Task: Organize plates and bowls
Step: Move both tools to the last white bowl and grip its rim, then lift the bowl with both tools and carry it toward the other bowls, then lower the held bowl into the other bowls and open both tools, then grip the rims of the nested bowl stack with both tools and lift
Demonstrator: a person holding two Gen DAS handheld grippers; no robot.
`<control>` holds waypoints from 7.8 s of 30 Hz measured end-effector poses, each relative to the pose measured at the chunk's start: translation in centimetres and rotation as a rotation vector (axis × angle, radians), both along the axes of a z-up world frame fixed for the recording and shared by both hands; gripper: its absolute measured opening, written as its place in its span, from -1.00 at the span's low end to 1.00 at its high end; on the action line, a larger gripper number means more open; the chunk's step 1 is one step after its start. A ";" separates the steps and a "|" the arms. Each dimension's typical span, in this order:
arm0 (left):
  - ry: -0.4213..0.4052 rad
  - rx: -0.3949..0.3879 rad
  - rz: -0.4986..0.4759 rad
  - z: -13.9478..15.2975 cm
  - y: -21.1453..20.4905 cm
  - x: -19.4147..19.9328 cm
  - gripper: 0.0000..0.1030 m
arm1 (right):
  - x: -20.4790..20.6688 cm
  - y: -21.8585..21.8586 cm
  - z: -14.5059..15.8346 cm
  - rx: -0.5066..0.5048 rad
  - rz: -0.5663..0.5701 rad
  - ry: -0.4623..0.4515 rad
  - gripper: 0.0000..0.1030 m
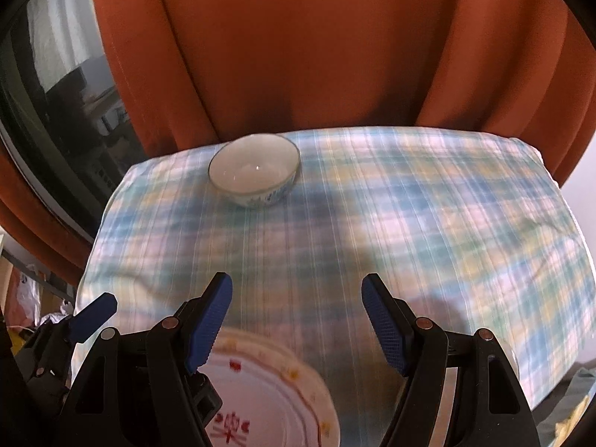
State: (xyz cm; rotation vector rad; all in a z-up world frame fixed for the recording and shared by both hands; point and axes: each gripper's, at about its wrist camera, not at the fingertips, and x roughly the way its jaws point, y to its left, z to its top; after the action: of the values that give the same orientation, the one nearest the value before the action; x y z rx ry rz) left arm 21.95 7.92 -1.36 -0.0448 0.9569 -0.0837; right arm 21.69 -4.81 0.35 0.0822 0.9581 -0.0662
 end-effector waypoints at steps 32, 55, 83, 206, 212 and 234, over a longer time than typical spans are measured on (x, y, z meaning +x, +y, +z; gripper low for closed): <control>0.022 0.133 0.164 -5.5 -4.1 17.7 0.30 | 20.5 -4.4 -5.9 0.095 0.111 0.028 0.45; 0.092 0.105 0.192 -8.4 -3.8 19.2 -0.41 | 21.5 -3.5 -10.1 0.132 0.167 0.064 -0.67; 0.033 0.059 0.070 -1.6 -4.8 11.7 -0.40 | 14.7 -5.2 -3.4 0.091 0.067 0.040 -0.66; 0.129 -0.022 -0.014 -5.6 -17.4 -12.4 0.13 | -11.5 -17.2 -3.8 0.008 0.108 0.039 -0.01; 0.124 -0.075 -0.114 -5.1 -16.4 -11.3 0.30 | -11.3 -16.7 -3.4 -0.015 0.036 0.047 0.17; 0.286 -0.251 -0.350 -9.0 -14.9 -8.0 0.21 | -10.9 -15.4 -5.0 -0.095 -0.296 0.199 0.42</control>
State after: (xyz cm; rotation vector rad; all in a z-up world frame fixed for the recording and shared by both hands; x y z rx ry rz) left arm 13.99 -6.97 -10.41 -0.1231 1.2285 -0.5325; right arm 10.82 -20.18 -4.69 0.1308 1.1343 -0.3986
